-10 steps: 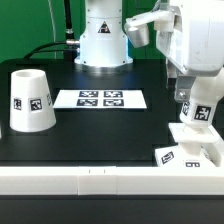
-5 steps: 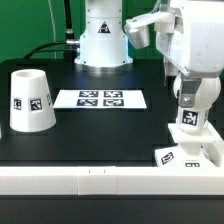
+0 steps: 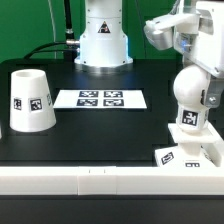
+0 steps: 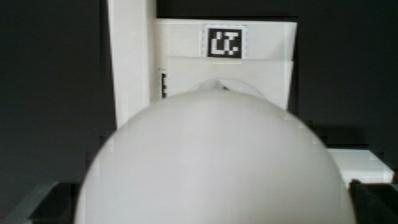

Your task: Assemble lamp

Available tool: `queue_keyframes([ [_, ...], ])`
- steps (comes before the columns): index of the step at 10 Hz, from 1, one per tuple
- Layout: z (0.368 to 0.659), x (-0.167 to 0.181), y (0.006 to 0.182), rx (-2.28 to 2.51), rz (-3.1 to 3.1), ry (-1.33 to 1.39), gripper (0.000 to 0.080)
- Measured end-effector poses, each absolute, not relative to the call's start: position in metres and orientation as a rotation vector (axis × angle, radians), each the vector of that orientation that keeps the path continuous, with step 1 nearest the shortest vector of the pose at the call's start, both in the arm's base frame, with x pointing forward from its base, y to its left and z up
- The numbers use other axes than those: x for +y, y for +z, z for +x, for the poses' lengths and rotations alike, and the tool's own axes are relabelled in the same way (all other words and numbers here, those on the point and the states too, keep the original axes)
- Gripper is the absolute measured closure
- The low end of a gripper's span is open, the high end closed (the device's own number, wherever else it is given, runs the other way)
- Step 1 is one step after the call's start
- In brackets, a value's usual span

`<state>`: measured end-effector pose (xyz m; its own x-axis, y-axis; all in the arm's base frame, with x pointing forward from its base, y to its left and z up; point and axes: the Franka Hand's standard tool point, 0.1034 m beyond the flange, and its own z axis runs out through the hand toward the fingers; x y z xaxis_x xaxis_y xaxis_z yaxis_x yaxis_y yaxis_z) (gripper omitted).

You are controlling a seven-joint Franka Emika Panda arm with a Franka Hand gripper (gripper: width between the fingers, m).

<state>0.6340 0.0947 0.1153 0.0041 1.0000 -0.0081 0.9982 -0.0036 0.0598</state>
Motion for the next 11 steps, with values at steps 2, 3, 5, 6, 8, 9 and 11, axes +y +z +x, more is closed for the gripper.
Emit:
queue_keyframes([
  [2,0.6342,0.0928,0.1149,2.179,2.195,0.056,0.0194],
  [3,0.6342,0.0927,0.1149,2.179,2.195,0.056,0.0224],
  [5,0.6342,0.0925,0.1149,2.171,2.205,0.056,0.0224],
  [6,0.6342,0.0925,0.1149,2.139,2.236,0.058,0.0224],
  [8,0.6341,0.0926,0.1148,2.035,2.341,0.066,0.0224],
  [9,0.6341,0.0907,0.1145,1.866,2.486,0.071,0.0224],
  [11,0.6346,0.0882,0.1143,1.641,2.67,0.088,0.0223],
])
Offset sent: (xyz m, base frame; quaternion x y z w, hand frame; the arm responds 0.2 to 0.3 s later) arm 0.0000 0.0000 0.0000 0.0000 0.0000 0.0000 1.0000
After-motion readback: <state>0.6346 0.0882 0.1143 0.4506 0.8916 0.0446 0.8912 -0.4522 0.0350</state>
